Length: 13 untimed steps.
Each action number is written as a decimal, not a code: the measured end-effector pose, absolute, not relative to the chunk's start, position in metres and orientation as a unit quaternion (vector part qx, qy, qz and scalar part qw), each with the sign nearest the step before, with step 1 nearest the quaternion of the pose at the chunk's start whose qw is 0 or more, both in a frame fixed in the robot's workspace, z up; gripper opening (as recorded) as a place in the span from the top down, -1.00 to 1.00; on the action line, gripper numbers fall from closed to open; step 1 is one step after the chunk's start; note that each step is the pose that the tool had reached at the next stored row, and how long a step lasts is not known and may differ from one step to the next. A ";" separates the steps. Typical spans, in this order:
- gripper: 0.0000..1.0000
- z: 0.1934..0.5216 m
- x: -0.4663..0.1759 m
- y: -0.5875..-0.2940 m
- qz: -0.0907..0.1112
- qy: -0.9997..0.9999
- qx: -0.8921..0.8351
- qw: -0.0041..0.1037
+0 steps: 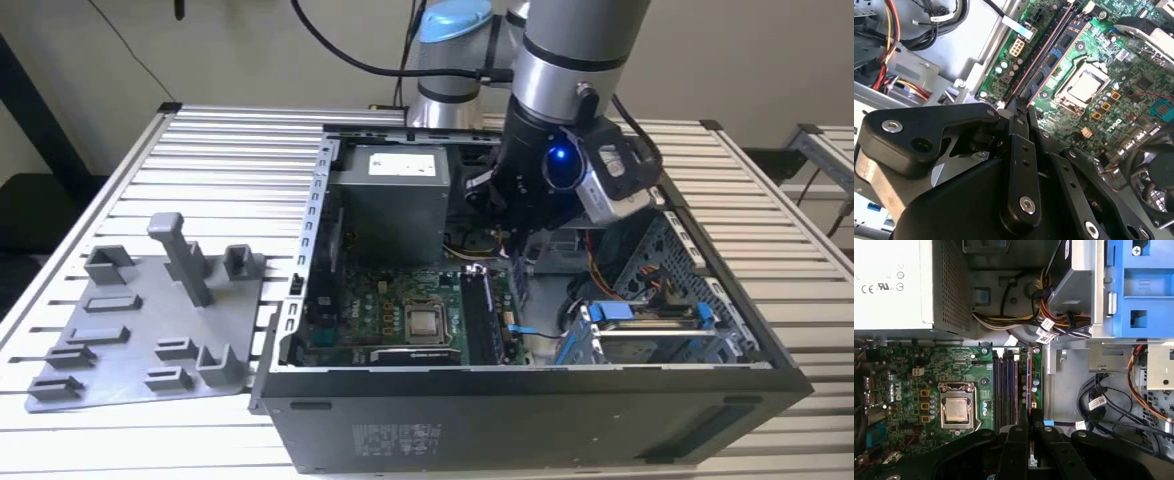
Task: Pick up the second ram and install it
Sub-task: 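Insert the second ram into the second slot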
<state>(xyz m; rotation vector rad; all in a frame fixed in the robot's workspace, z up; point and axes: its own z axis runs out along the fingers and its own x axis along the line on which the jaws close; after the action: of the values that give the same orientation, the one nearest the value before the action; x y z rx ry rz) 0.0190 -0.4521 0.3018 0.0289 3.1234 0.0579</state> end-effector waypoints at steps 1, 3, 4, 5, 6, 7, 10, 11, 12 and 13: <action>0.72 0.300 0.019 -0.452 0.019 1.000 0.007 0.009; 0.72 0.298 0.019 -0.452 0.016 1.000 0.004 0.009; 0.72 0.298 0.019 -0.452 0.015 1.000 0.004 0.009; 0.72 0.298 0.018 -0.452 0.015 1.000 0.004 0.009; 0.72 0.298 0.016 -0.452 0.015 1.000 0.004 0.009; 0.72 0.297 0.014 -0.452 0.015 1.000 0.004 0.009; 0.72 0.291 0.007 -0.452 0.015 1.000 0.003 0.009; 0.72 0.289 0.005 -0.452 0.015 1.000 0.003 0.009; 0.72 0.288 0.003 -0.452 0.015 1.000 0.003 0.009; 0.72 0.286 0.002 -0.452 0.015 1.000 0.003 0.009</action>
<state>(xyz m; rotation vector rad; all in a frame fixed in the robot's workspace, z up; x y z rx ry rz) 0.0024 -0.4521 0.2860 0.0108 3.1227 0.0474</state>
